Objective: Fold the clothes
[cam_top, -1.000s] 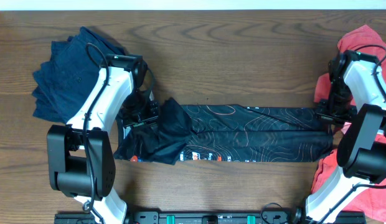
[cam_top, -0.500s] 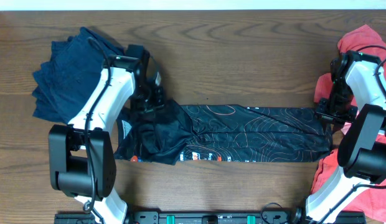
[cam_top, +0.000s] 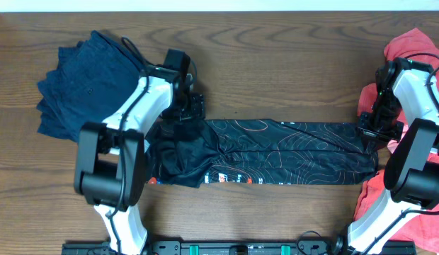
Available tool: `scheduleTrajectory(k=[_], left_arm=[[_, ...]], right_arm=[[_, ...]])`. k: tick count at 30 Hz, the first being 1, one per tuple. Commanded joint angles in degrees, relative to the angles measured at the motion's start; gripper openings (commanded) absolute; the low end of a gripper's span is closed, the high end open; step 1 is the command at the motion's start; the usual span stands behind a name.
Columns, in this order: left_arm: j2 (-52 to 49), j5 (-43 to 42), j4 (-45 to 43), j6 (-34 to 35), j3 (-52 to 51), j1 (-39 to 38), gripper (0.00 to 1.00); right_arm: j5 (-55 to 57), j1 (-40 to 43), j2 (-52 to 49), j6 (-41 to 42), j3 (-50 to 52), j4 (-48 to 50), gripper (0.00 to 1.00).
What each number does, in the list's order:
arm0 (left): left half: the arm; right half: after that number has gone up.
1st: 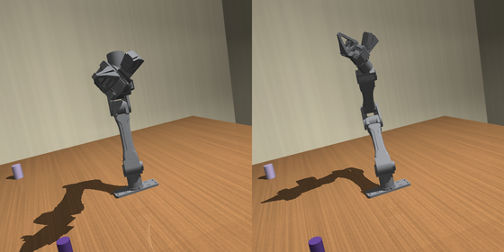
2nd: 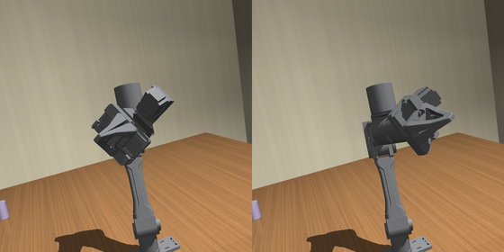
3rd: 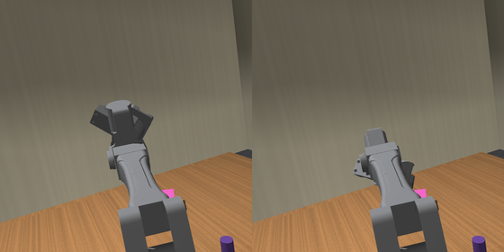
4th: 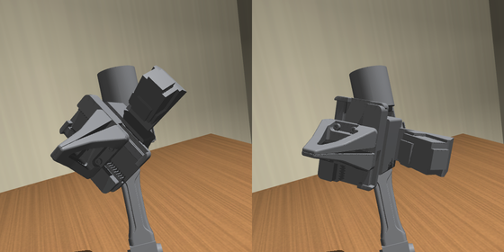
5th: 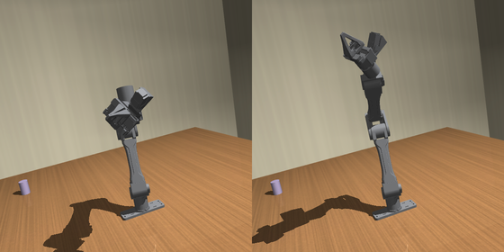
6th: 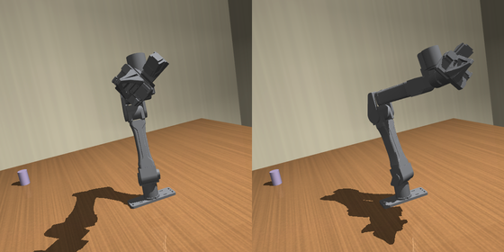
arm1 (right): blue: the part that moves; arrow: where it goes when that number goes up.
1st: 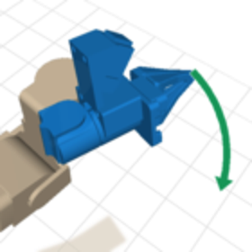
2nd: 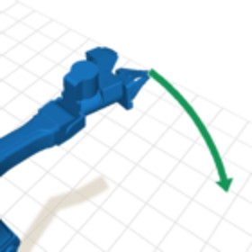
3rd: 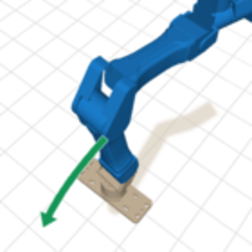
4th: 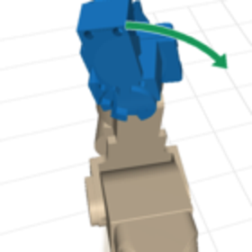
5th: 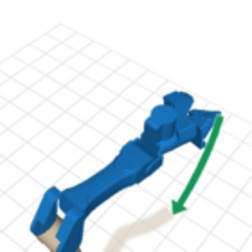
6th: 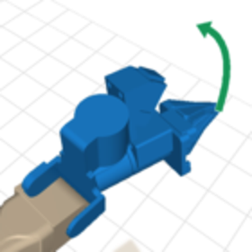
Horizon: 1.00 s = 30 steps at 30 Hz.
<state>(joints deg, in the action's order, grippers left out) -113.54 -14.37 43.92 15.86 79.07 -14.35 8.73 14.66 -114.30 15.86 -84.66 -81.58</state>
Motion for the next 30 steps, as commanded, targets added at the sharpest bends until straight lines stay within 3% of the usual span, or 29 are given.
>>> scheduleTrajectory(k=[1,3,6,12,17,22,28,29,30], left_arm=[[-2.27,0.85,-0.17,0.35,-0.09,0.0,0.55],[-2.86,0.0,-0.31,0.33,-0.09,-0.26,0.45],[-2.69,-1.66,-0.33,0.31,-0.04,-0.33,0.06],[0.92,-5.75,1.29,-1.11,0.2,-0.37,0.06],[6.56,-14.01,4.11,-3.82,0.17,-1.79,0.06],[8.46,-15.19,7.32,-6.01,0.15,-7.63,0.06],[7.78,-13.09,5.01,-5.7,-1.25,-16.17,0.07],[7.58,-11.98,5.03,-5.7,-1.25,-17.07,0.17],[7.54,-10.69,5.07,-5.7,-1.25,-17.99,0.43]], right_arm=[[-0.2,0.55,-0.37,-0.72,0.15,-0.15,0.16],[-0.17,0.55,-0.37,-0.74,0.15,-0.17,0.15],[-0.15,0.55,-0.37,-0.76,0.15,-0.22,0.14],[-0.02,0.55,-0.37,-0.74,0.15,-0.07,0.13],[0.26,0.61,-0.37,-0.74,0.15,-0.04,0.13],[0.24,0.61,-0.37,-0.74,0.15,-0.07,0.13],[0.5,0.76,-0.37,-0.81,0.15,-0.31,0.14],[0.5,0.83,-0.37,-0.94,0.15,-0.26,0.15],[0.5,0.96,-0.37,-0.96,0.15,-0.24,0.16]])
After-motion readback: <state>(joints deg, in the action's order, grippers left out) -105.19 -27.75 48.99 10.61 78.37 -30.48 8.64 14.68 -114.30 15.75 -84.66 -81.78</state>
